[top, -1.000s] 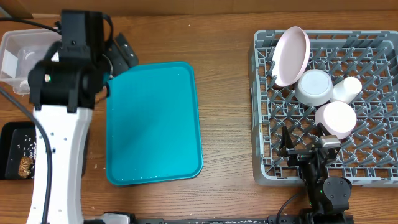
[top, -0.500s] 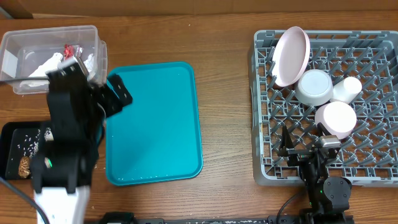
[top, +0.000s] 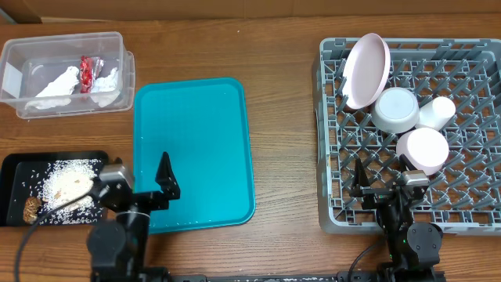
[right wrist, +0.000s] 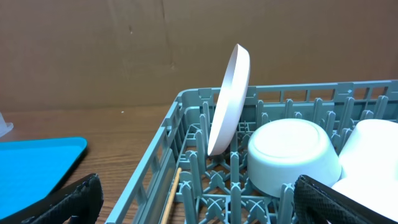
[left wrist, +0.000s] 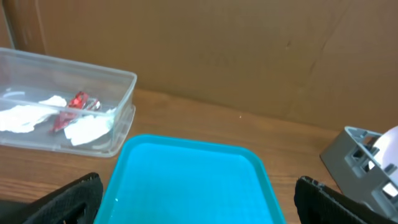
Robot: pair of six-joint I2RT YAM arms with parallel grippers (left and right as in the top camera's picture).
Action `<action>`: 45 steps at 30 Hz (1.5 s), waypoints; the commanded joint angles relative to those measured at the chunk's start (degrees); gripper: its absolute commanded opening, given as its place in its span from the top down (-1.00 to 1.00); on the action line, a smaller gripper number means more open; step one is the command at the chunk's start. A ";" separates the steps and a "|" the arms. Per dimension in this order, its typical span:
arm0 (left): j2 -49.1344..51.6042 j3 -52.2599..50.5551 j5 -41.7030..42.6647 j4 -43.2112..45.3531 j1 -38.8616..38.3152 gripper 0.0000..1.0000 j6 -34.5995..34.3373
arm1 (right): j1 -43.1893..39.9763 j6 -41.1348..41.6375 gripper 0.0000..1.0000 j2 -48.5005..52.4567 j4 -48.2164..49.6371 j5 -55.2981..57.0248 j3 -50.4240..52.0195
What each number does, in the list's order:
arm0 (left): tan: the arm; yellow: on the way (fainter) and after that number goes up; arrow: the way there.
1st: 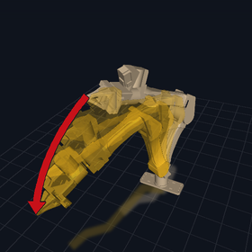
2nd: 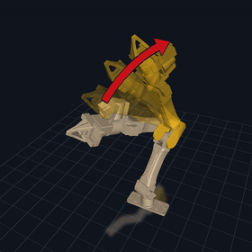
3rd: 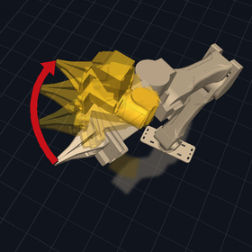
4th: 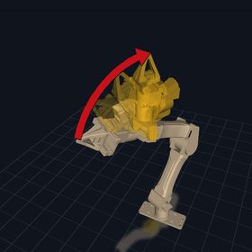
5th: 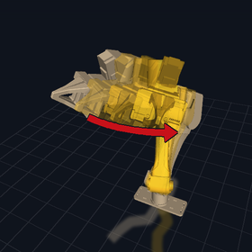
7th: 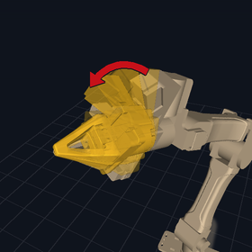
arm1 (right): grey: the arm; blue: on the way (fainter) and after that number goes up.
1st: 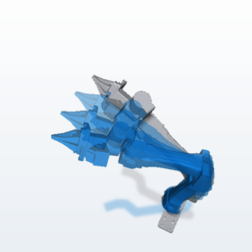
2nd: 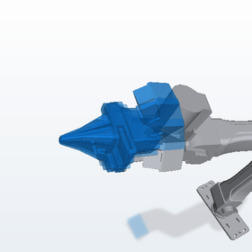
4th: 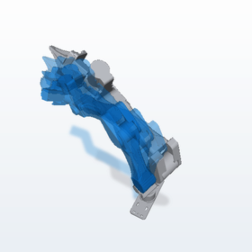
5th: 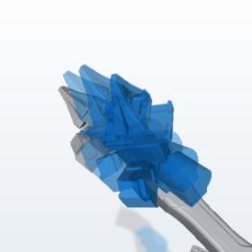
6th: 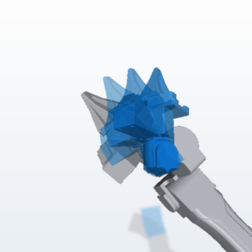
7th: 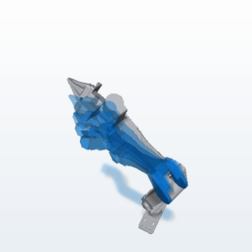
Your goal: Sort waste into correct bins and load items into the dishwasher
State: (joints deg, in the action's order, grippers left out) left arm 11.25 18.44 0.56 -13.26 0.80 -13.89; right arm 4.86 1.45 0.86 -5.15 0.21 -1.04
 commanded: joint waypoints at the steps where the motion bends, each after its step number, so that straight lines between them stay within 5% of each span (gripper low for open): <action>1: -3.48 -6.38 0.52 4.42 0.15 -1.00 1.42 | -0.33 -0.17 -1.00 -0.24 0.31 -0.35 0.57; 15: -11.06 -18.16 -1.53 16.59 0.15 -1.00 1.46 | -0.33 -0.17 -1.00 -0.24 0.31 -0.35 0.57; 21: -11.06 -18.16 -6.40 9.46 0.15 -1.00 1.51 | -0.33 -0.17 -1.00 -0.24 0.31 -0.35 0.57; 45: -10.99 -18.16 -4.11 9.18 -0.07 -1.00 2.12 | -0.33 -0.17 -1.00 -0.24 0.31 -0.35 0.57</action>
State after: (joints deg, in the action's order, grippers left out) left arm 0.84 0.47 -3.07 -4.27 0.80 -13.08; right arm 4.84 1.45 0.86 -5.19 0.21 -1.04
